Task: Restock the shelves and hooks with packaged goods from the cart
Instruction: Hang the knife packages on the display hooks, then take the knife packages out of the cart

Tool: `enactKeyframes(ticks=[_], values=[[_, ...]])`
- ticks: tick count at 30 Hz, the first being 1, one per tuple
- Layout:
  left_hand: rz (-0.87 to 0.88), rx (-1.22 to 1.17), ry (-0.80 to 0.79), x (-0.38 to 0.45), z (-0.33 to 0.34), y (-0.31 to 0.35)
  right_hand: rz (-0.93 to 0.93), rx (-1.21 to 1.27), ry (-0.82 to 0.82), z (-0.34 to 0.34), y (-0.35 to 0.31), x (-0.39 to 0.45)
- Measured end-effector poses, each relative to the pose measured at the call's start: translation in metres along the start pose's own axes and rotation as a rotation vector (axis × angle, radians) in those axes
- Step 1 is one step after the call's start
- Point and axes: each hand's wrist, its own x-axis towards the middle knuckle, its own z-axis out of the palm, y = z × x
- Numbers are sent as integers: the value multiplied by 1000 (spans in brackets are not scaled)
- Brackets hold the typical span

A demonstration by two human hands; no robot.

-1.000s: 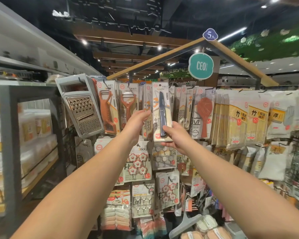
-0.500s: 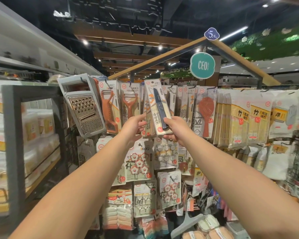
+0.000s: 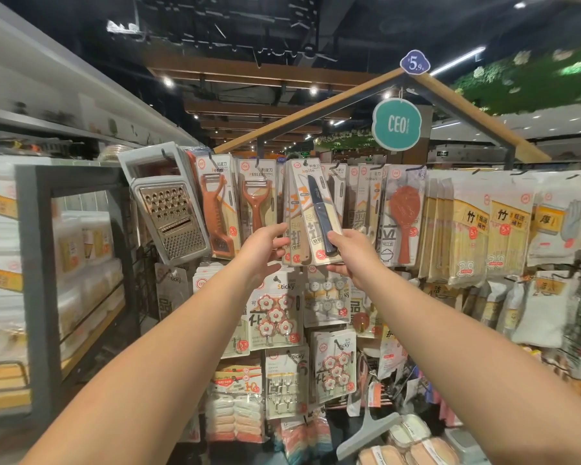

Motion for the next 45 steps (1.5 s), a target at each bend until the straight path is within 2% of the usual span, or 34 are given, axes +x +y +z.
enactKeyframes(ticks=[10, 14, 19, 26, 31, 35, 41, 45], values=[[9, 47, -68, -6, 6, -8, 166, -151, -53, 7, 0, 18], [28, 150, -137, -12, 18, -23, 248, -220, -64, -21, 46, 7], [38, 227, -290, -19, 76, -51, 322, -56, 25, -86, 104, -31], [-80, 229, -646, -73, 247, -149, 390, -43, 325, -238, 155, -160], [-229, 219, -928, -177, 371, -244, 516, -41, 665, -360, 198, -307], [-327, 268, -1187, -268, 447, -317, 654, -26, 878, -426, 243, -410], [-529, 384, -1279, -369, 528, -425, 875, 67, 994, -495, 339, -529], [-764, 414, -1266, -421, 554, -507, 989, 212, 1090, -522, 416, -587]])
